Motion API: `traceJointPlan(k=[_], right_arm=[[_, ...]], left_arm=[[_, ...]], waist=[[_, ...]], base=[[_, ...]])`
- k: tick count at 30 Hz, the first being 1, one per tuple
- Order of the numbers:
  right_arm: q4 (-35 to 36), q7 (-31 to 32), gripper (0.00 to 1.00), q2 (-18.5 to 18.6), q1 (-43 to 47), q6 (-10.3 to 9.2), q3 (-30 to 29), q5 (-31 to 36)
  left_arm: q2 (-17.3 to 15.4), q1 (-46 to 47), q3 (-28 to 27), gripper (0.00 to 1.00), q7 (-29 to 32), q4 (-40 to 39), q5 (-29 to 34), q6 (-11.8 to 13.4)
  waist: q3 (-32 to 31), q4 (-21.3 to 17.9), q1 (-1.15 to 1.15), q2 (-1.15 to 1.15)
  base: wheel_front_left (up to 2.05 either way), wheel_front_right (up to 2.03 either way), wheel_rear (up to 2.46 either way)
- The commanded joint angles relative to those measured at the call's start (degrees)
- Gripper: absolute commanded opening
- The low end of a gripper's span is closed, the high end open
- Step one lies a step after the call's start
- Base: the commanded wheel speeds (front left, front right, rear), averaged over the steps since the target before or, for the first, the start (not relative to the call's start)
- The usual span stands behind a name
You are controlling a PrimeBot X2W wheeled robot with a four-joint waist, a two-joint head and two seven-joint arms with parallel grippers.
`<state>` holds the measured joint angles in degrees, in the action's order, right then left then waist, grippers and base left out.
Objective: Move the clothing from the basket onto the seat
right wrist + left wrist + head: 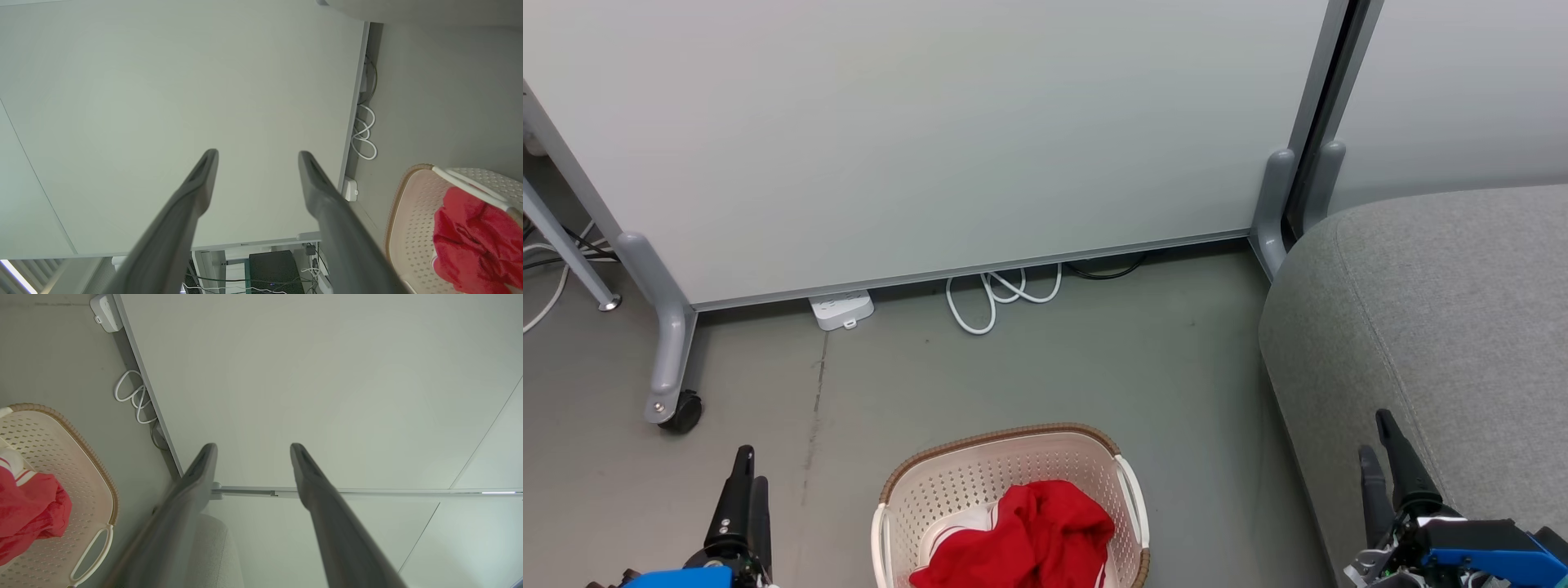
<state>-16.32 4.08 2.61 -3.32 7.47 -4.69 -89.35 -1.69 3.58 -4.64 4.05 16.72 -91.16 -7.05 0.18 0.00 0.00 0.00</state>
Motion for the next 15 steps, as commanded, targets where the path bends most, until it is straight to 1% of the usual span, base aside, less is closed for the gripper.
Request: traceJointPlan(k=[1,6,15], right_arm=[[0.92,-0.63,1.00,0.17,-1.53,0.01,0.25,1.57],[0.89,-1.96,1.00,0.18,-1.70,0.01,0.56,6.54],[1.34,-4.19,1.00,0.20,-2.07,0.02,1.21,17.89]], left_arm=[[-0.55,1.54,0.58,1.00,-0.58,-1.01,0.95,0.11],[-0.62,1.73,1.40,1.00,-1.93,-1.30,4.22,0.61],[-0.73,1.77,2.97,1.00,-4.14,-2.94,12.88,1.66]], waist=[[0.00,0.01,0.00,0.00],[0.03,0.03,0.00,0.00],[0.19,0.08,0.00,0.00]], base=[[0.00,0.00,0.00],[0.00,0.00,0.00],[0.00,0.00,0.00]])
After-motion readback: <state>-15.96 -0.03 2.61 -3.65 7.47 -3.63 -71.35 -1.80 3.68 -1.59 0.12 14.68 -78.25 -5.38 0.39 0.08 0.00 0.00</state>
